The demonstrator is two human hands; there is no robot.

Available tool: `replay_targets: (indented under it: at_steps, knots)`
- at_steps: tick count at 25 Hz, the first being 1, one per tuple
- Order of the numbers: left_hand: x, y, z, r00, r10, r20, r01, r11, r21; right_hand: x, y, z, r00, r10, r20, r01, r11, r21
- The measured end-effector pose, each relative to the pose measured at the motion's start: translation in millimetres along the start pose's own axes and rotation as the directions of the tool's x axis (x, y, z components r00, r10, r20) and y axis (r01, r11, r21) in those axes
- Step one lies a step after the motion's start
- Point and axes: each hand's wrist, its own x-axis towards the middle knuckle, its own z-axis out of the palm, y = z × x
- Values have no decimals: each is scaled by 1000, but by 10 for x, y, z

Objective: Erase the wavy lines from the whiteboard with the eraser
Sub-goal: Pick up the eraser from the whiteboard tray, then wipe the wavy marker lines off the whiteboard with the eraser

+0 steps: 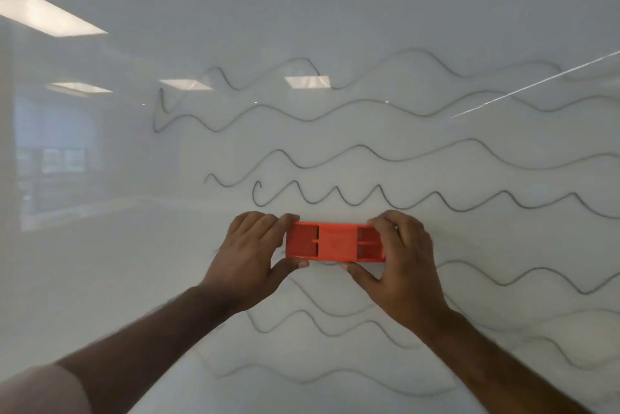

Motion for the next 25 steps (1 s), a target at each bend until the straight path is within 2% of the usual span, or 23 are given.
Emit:
replay_targets:
  at_steps: [6,11,15,20,25]
  knots:
    - [378,-432,-302,997,62,-55,-61,998,29,657,-226,97,968,-248,35,250,963,-102]
    - [511,-832,-484,991,87,-99,-81,994,69,1111,-517,223,931,-361,48,364,916,-170]
    - [478,-1291,-630,986,-11,-167,27,995,96,1427,-755,318,913,-404,63,408,890,-202]
    - [319,-1939,-726,941,-240,-236,286,940,184,1858,-1031,444,925,-379,17,374,903,-212]
    - [406,-2458,-756,936,-284,-209,327,921,213,2294,-1282,638,914,-405,11,395,885,-244]
